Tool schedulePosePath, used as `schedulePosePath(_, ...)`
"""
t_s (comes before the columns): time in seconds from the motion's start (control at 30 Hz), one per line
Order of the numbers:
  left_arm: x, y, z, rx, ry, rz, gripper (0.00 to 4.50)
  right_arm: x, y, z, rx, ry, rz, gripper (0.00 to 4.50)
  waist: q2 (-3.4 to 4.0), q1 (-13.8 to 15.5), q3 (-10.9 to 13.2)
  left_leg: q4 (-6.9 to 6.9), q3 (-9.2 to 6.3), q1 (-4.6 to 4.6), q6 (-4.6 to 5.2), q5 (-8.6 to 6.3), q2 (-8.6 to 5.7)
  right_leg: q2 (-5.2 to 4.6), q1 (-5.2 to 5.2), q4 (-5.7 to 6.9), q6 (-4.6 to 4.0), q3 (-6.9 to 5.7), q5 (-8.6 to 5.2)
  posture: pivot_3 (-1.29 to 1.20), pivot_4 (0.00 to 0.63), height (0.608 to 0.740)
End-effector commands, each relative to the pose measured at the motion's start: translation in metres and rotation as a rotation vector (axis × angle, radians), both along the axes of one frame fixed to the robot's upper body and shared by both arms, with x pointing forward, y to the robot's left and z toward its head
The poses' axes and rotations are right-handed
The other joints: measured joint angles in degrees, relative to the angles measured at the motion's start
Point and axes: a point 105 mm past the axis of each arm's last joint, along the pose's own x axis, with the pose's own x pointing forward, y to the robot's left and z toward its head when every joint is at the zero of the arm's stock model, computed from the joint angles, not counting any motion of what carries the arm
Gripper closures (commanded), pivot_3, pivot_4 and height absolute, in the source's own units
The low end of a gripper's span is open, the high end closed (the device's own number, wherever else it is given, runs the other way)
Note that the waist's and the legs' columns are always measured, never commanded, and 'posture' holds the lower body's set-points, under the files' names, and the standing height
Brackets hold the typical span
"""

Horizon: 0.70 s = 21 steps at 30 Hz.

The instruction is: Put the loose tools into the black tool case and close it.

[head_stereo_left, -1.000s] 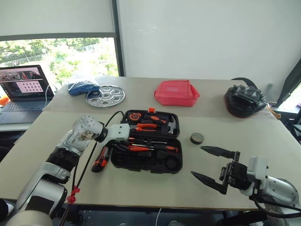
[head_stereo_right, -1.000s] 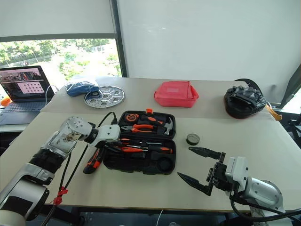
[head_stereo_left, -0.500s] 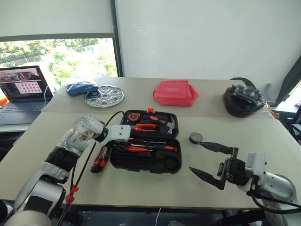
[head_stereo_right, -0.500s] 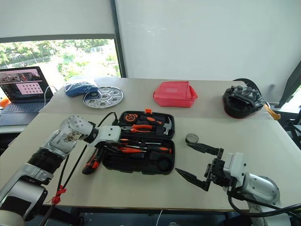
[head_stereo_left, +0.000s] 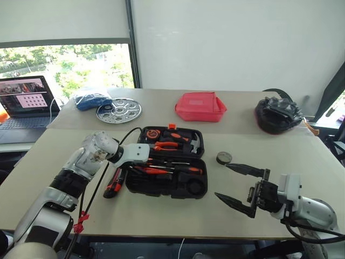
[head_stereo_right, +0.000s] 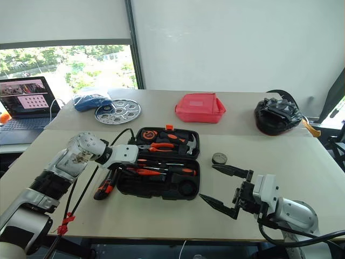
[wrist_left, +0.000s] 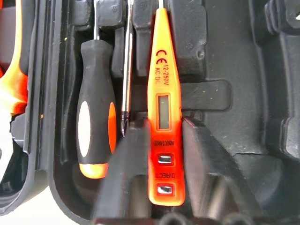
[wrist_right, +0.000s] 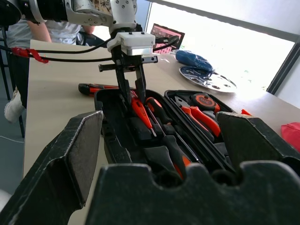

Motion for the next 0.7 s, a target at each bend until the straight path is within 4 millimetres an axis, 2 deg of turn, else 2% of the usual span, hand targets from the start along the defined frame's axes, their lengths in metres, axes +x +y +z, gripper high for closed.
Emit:
schedulePosePath(0.03, -0.009, -0.001, 0.003, -0.055, 0.039, -0.019, 1.67, -0.001, 0.0, 0.006, -0.012, -0.036, 0.006, 0.0, 0.0, -0.06, 0.0, 0.0, 0.0, 0.0, 0.0, 0.0, 0.0, 0.0, 0.0, 0.0, 0.0, 0.01, 0.0, 0.0, 0.15, 0.74)
schedulePosePath(0.1, -0.011, -0.004, 0.009, -0.082, 0.023, -0.061, 1.09, -0.001, 0.0, 0.006, -0.013, -0.035, 0.009, 0.0, 0.01, 0.07, 0.0, 0.0, 0.0, -0.04, 0.0, 0.0, 0.01, 0.0, -0.02, -0.02, 0.0, 0.0, 0.0, 0.0, 0.15, 0.74)
schedulePosePath(0.27, -0.013, -0.001, 0.023, -0.121, 0.008, -0.072, 1.09, 0.001, 0.0, 0.005, -0.014, -0.031, 0.02, 0.0, -0.01, 0.52, 0.01, 0.05, -0.01, -0.14, 0.0, 0.0, 0.0, -0.01, -0.08, -0.02, 0.01, -0.02, 0.0, 0.0, 0.15, 0.74)
schedulePosePath(0.4, -0.014, -0.003, 0.039, -0.217, 0.0, -0.067, 1.09, 0.002, 0.0, 0.004, -0.012, -0.028, 0.02, 0.0, -0.01, 0.53, 0.01, 0.07, -0.01, -0.14, 0.0, 0.0, 0.0, -0.01, -0.07, -0.02, 0.01, -0.02, 0.0, 0.0, 0.15, 0.74)
schedulePosePath(0.5, -0.006, -0.005, 0.041, -0.295, -0.032, -0.036, 1.76, 0.002, 0.001, 0.002, -0.007, -0.024, 0.019, 0.0, -0.01, 0.54, 0.01, 0.07, -0.01, -0.14, 0.0, 0.0, 0.0, -0.02, -0.06, -0.02, 0.01, -0.02, 0.0, 0.0, 0.15, 0.74)
schedulePosePath(0.63, -0.002, -0.007, 0.034, -0.353, 0.007, 0.007, 3.37, 0.002, 0.001, 0.001, -0.006, -0.022, 0.019, 0.0, -0.01, 0.54, 0.01, 0.1, -0.02, -0.13, 0.0, 0.0, -0.01, -0.02, -0.05, -0.01, 0.01, -0.03, 0.0, 0.0, 0.15, 0.74)
schedulePosePath(0.7, 0.001, -0.009, 0.03, -0.369, 0.017, 0.035, 4.04, 0.002, 0.001, 0.001, -0.006, -0.023, 0.019, 0.0, -0.01, 0.54, 0.01, 0.1, -0.02, -0.14, 0.0, 0.0, -0.01, -0.02, -0.05, -0.01, 0.02, -0.02, 0.0, 0.0, 0.15, 0.74)
